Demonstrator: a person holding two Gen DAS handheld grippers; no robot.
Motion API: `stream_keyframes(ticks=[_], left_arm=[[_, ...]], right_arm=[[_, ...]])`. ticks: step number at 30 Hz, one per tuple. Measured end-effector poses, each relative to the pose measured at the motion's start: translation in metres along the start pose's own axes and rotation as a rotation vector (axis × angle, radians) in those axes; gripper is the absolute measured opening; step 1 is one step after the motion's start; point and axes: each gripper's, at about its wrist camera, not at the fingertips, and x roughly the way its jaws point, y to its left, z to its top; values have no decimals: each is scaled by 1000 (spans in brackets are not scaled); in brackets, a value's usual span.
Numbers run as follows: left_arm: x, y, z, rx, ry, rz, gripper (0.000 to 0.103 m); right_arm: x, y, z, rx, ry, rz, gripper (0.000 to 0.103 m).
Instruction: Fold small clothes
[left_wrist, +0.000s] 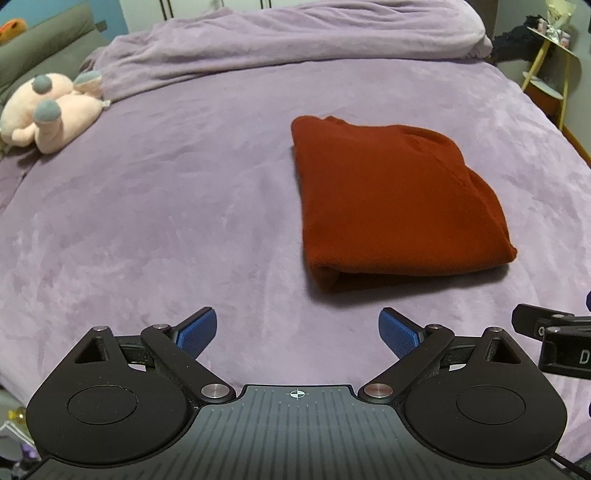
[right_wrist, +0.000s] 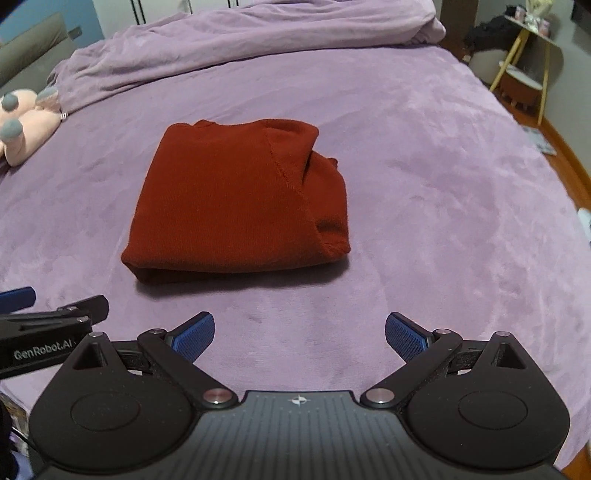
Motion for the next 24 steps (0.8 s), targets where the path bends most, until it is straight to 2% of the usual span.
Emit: stream_keyframes(ticks=[5,24], left_arm=[[-1,-1,-1,7,3,-3,98],[-1,-5,-3,21,21,-23,98]], right_arm=[[-1,3,0,-35,1,-23,99],[-7,0,-1,4,1,-24,99]])
